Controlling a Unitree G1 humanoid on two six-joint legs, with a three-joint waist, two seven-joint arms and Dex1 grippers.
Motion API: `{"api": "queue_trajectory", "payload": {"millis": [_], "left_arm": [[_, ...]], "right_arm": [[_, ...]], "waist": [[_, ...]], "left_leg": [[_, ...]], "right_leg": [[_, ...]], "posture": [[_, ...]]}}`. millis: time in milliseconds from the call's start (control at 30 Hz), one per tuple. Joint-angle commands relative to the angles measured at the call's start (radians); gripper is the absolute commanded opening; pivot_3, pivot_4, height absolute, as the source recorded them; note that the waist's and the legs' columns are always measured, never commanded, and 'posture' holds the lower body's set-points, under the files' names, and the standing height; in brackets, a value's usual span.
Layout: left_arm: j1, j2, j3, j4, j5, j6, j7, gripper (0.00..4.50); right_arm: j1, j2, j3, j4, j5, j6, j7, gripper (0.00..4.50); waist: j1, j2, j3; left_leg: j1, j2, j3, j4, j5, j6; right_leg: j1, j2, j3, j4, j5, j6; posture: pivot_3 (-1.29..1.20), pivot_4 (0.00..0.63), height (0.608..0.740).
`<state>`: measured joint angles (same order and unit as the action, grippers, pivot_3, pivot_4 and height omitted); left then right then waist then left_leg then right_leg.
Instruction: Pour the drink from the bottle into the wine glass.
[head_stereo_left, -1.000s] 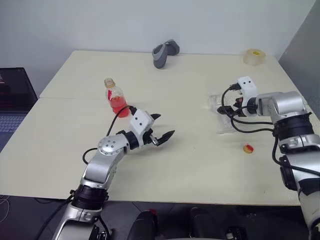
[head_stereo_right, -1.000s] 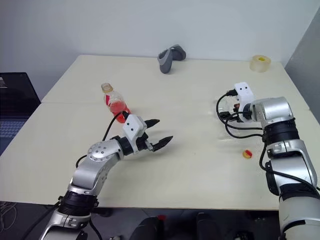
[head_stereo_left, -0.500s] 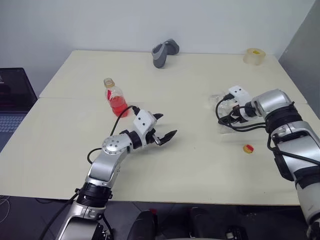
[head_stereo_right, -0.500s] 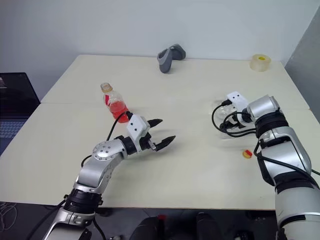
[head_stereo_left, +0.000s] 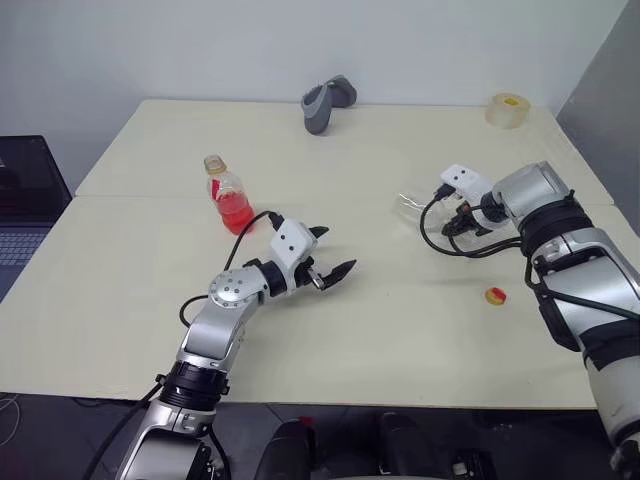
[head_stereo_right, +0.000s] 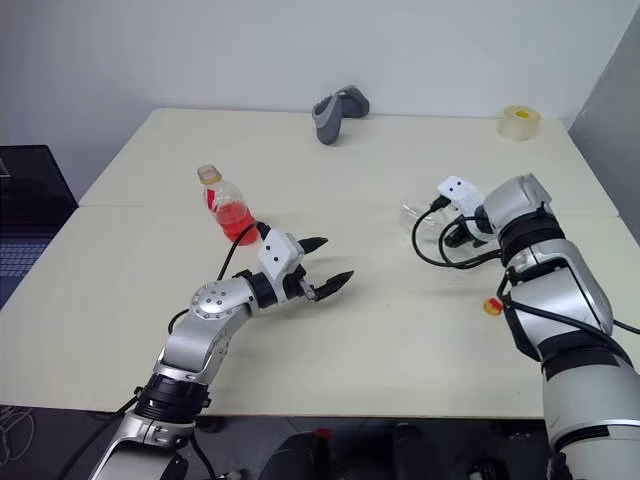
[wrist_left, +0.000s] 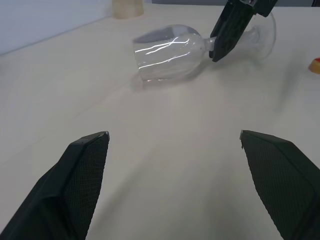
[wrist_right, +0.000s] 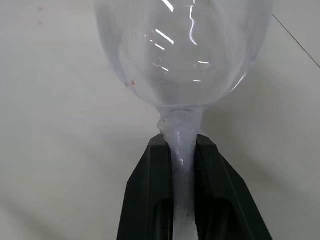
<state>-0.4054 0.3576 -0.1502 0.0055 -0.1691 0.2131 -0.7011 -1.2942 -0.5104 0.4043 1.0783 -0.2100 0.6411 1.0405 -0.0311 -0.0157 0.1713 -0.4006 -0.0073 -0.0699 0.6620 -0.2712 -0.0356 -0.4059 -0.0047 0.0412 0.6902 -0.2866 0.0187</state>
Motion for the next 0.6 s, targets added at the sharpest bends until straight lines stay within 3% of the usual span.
{"api": "queue_trajectory", "payload": {"millis": [33, 167, 300, 600], "left_arm": [[-0.011, 0.006, 0.01, -0.018, 0.005, -0.012, 0.001, 4.5], [0.002, 0.011, 0.017, -0.034, 0.0, -0.001, 0.007, 4.5], [0.006, 0.02, 0.037, -0.039, -0.007, 0.005, 0.02, 4.5], [-0.033, 0.027, 0.063, -0.015, -0.008, 0.008, 0.023, 4.5]], "right_arm": [[0.025, 0.007, -0.108, -0.156, 0.07, 0.028, -0.035, 0.18], [0.191, 0.034, -0.22, -0.435, 0.148, 0.077, -0.108, 0.18], [0.444, 0.154, -0.391, -0.727, 0.259, -0.14, -0.29, 0.18], [0.633, 0.441, -0.531, -0.749, 0.325, -0.498, -0.667, 0.18]], "waist": [[0.0, 0.0, 0.0], [0.002, 0.0, 0.0], [0.002, 0.0, 0.0], [-0.001, 0.0, 0.0]], "left_leg": [[0.0, 0.0, 0.0, 0.0, 0.0, 0.0], [-0.001, 0.0, -0.001, 0.0, 0.0, 0.0], [-0.001, 0.0, -0.002, 0.001, 0.0, 0.0], [0.0, 0.001, 0.0, 0.001, 0.0, 0.0]], "right_leg": [[0.0, 0.0, 0.0, 0.0, 0.0, 0.0], [0.0, 0.0, 0.0, 0.0, 0.0, 0.0], [0.0, 0.0, -0.001, 0.0, 0.0, 0.0], [0.0, 0.001, 0.001, 0.004, 0.0, 0.0]], "posture": [[0.0, 0.15, 0.74], [0.0, 0.15, 0.74], [0.0, 0.15, 0.74], [0.0, 0.15, 0.74]]}}
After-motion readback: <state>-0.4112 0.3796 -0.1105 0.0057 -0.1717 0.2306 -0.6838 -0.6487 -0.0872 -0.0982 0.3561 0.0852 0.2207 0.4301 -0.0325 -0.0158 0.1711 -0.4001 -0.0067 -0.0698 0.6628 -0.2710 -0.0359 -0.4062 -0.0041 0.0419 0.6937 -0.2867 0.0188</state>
